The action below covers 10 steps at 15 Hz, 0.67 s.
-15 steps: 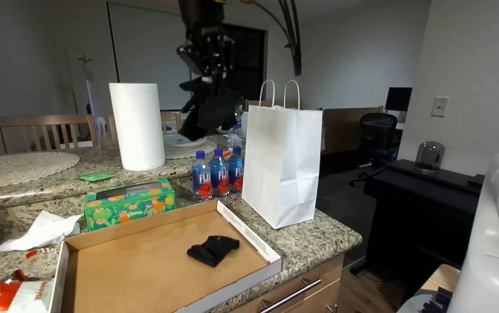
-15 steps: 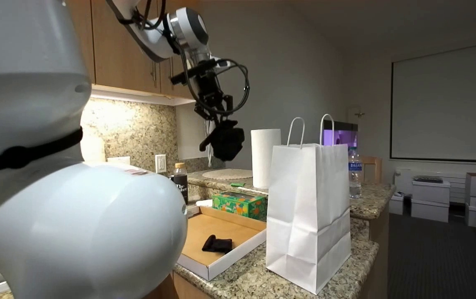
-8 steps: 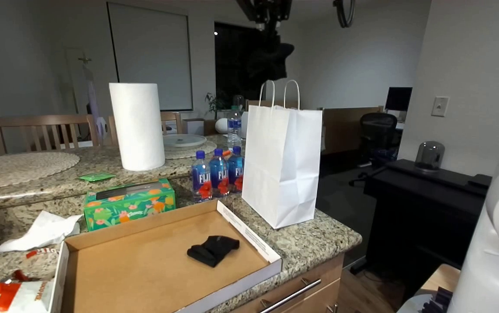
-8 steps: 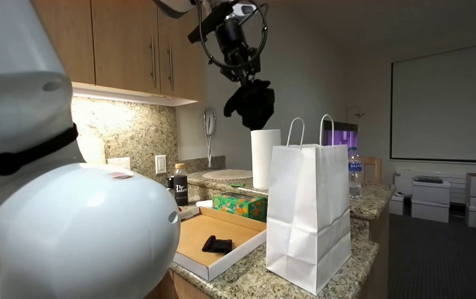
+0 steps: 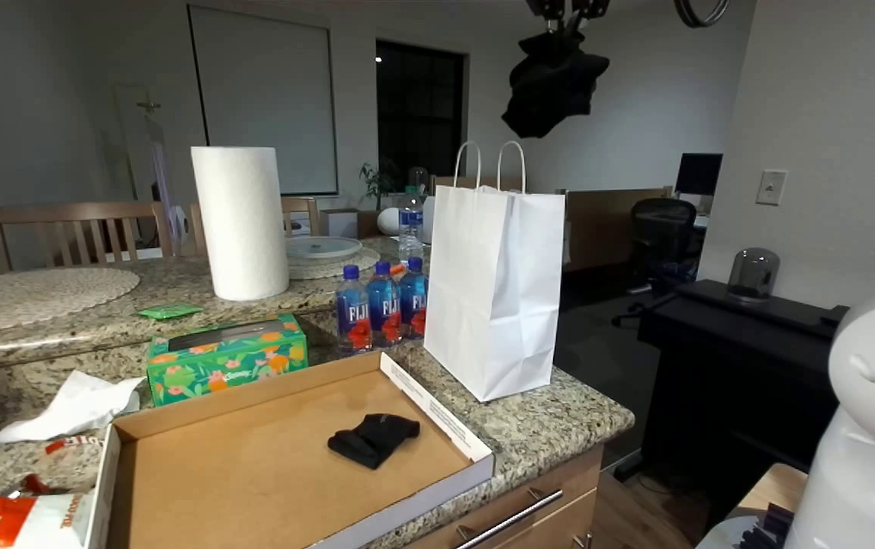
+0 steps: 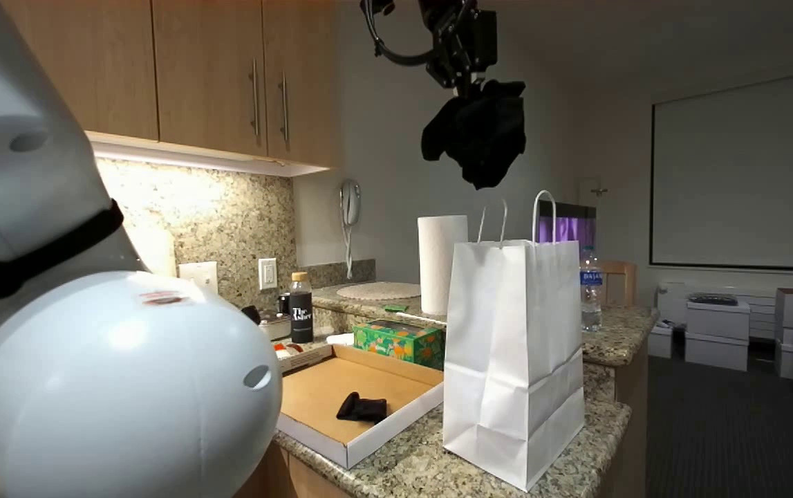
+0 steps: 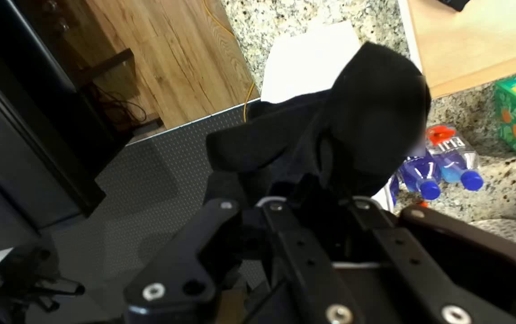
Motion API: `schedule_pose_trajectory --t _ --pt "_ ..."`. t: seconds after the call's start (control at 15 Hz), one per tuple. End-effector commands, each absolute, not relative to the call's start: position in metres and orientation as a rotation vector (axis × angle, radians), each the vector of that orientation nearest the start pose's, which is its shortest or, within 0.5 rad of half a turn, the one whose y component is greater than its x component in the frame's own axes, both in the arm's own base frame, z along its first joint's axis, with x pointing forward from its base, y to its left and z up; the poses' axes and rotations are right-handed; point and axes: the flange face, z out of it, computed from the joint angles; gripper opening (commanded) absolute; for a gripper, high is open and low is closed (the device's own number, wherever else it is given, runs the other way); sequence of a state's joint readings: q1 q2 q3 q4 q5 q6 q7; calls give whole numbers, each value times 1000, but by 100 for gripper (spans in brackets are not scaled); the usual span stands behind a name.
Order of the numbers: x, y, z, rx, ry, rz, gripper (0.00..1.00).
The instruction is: Remove all the objects from the tray and put them in the carrier bag
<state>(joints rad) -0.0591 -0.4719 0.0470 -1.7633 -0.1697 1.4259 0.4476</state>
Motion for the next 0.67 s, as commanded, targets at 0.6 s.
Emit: schedule_pose_trajectory --t 0.6 --pt "433 -21 687 -3118 1054 -47 8"
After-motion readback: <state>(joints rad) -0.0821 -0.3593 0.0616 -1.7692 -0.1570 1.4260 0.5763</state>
